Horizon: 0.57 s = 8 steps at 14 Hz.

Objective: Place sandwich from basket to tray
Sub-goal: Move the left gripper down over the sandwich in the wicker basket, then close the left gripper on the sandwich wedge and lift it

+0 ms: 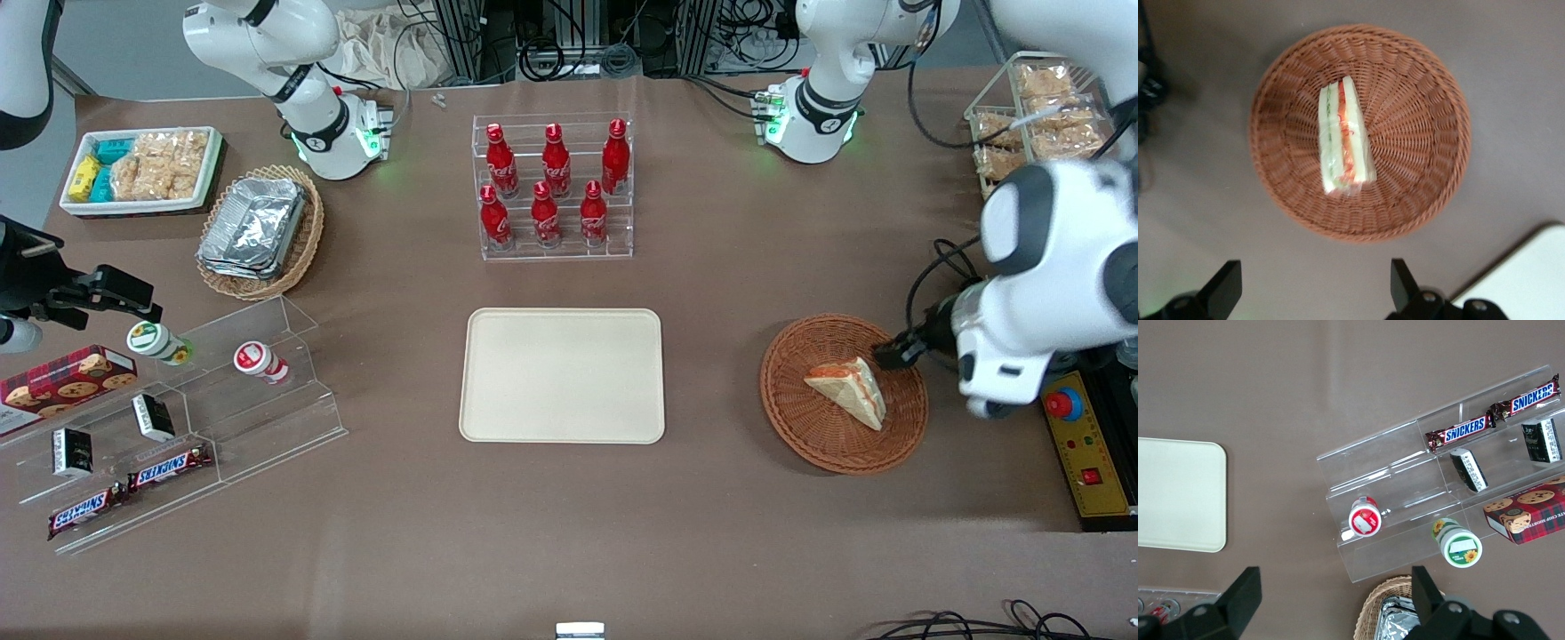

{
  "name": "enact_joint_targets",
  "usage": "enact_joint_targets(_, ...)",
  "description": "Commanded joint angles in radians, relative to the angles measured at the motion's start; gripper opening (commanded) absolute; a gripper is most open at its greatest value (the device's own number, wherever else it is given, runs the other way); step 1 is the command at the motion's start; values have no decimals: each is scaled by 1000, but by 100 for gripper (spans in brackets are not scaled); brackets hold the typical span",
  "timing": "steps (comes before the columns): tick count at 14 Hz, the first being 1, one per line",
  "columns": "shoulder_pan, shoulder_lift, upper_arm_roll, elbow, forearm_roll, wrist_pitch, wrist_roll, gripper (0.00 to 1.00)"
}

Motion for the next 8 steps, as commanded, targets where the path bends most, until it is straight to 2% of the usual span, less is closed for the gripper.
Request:
enact_joint_targets(1,-10,31,6,-139,16,235,-185,100)
enact_joint_targets(3,-12,68,6,-190,16,364,-285,100)
enact_joint_targets(6,-13,132,6,-222,16,432,-350,100)
enact_joint_targets(7,-13,140,7,-230,17,440,-356,97)
enact_joint_targets(8,-12,143,7,-230,17,440,-356,70)
